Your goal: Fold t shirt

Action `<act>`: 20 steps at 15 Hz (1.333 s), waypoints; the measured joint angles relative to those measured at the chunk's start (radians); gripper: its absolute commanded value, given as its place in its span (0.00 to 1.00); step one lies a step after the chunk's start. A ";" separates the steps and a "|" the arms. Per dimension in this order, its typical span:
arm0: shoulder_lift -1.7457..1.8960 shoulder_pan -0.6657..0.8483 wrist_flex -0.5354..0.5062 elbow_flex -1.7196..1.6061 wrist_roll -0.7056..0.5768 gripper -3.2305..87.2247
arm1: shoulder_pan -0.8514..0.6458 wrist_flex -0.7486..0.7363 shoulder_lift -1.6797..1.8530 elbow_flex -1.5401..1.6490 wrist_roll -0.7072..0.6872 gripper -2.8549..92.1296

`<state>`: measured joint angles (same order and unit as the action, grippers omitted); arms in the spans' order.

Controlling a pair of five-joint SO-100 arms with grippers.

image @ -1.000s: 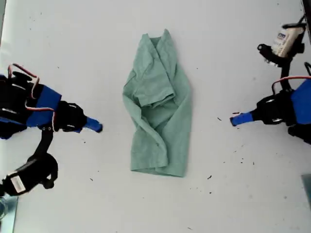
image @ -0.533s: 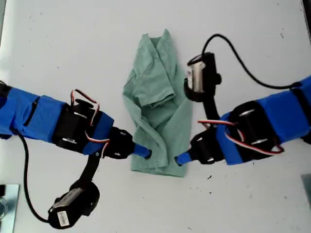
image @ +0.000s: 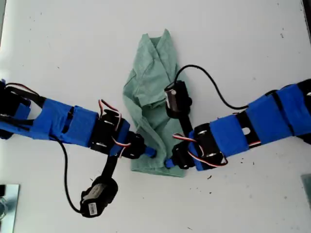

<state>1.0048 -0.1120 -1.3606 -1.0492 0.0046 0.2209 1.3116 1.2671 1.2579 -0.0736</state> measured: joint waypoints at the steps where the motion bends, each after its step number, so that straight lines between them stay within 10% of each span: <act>1: -0.046 0.002 -0.005 0.041 -0.017 0.03 | -0.002 -0.037 -0.044 -0.011 0.003 0.10; 14: 0.107 -0.212 0.273 0.077 -0.118 0.03 | 0.129 0.100 0.163 -0.173 -0.121 0.04; 20: 0.462 0.066 0.216 -0.190 -0.213 0.03 | -0.279 0.054 0.334 -0.123 -0.437 0.05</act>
<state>1.4665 -0.0460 -1.1443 -1.2395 -0.2086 -0.0583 1.3652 1.6015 1.1351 -0.5108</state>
